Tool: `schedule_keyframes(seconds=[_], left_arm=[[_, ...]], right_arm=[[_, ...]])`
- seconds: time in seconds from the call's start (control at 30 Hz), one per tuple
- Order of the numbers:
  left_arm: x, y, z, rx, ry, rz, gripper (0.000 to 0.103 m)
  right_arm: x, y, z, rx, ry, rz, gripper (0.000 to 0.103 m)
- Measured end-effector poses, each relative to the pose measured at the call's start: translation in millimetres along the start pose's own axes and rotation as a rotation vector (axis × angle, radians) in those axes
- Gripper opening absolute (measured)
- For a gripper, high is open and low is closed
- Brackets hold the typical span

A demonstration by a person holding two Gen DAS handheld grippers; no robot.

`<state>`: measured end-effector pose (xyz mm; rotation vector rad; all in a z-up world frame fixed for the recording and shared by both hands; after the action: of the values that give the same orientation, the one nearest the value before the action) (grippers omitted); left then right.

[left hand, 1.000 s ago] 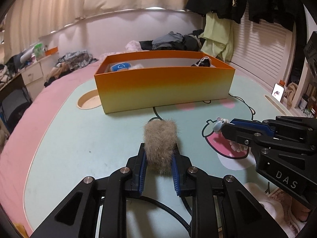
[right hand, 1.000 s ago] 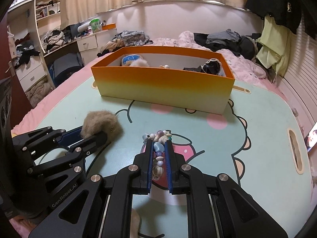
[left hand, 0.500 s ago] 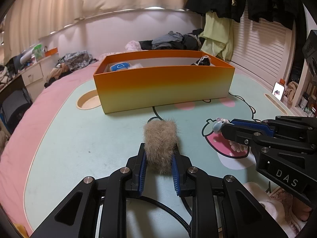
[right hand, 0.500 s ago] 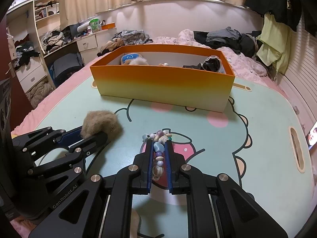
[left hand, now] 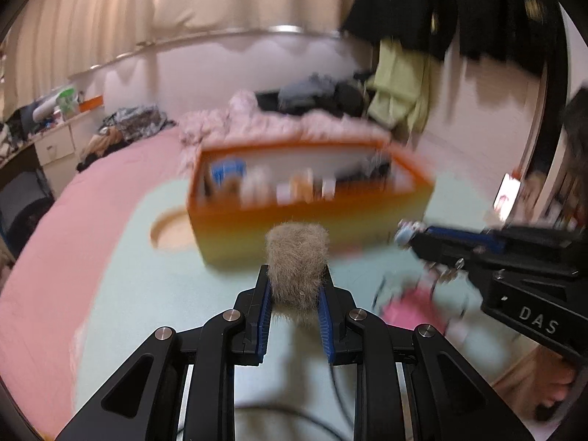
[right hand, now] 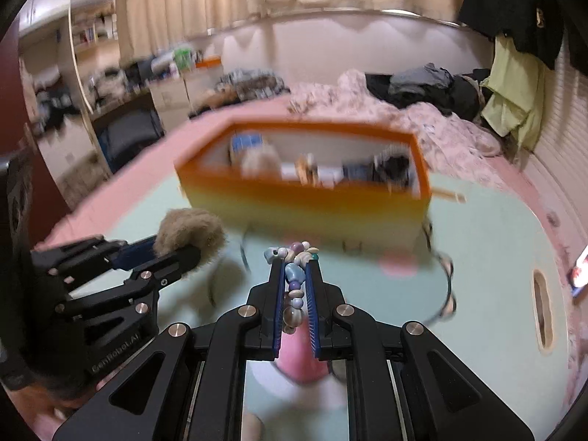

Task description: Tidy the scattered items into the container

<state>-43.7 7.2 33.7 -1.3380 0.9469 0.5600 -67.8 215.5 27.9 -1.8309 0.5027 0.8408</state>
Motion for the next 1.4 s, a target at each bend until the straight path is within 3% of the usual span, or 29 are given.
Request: schedule_keyframes(seconds=[0.13,0.27,0.4,0.47,0.53,0.63,0.73,0.83,0.97,1.2,1.4], left_arm=[[-58.6,1.1,-18.2,-0.050,-0.013,0.078,0.021],[-90.1,33.0,-28.1,-0.070,-0.013,0.048,0.021],[-92.3,77.3,-31.6,-0.039,-0.039,-0.042,0.021],[-86.1,95.1,-31.3,-0.034,-0.049,-0.096,0.030],[-79.3,101.6,-31.7,-0.037,-0.078,-0.109,0.041],[-76.5,97.8,-33.1,-0.034,-0.085,-0.097,0.043],[-75.0,88.9,-33.1,-0.051,-0.071,-0.087,0.048],[-73.1,85.6,-31.7,-0.056,-0.043,-0.102,0.053],[-71.5,85.6,-29.6,-0.065,-0.017,-0.115,0.053],[-70.2,80.9,-38.1,-0.058,-0.044,-0.117,0.053],[-55.0,62.9,-37.6,-0.058,-0.056,-0.115,0.053]], right_arm=[[-51.7,-1.7,3.9,0.008,0.011,0.055,0.012],[-88.6,26.9,16.5,-0.009,0.072,0.011,0.012],[-87.4,74.3,35.3,-0.061,0.182,-0.109,0.012],[-84.1,93.8,40.5,-0.123,0.249,-0.166,0.013],[-81.6,106.0,43.5,-0.175,0.306,-0.222,0.020],[-85.9,105.9,54.0,-0.121,0.347,-0.194,0.030],[-87.3,97.7,50.8,-0.027,0.270,-0.171,0.036],[-80.8,92.4,41.4,0.099,0.137,-0.188,0.036],[-76.4,91.6,36.8,0.191,0.056,-0.172,0.036],[-77.4,85.5,37.8,0.201,0.052,-0.156,0.036],[-75.6,57.0,29.3,0.191,0.049,-0.100,0.036]])
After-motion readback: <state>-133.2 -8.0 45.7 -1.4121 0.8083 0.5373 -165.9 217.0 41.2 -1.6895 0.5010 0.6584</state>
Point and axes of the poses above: each gripper's, at about its wrist camera, not at the fingertips, and y roughly the way its jaws point, z to its right, x to its underside, the point moved 7 cm from there along y, roughly the way its jaws point, and after that the axes turned 7 degrees about y, right-handed, at the moved point
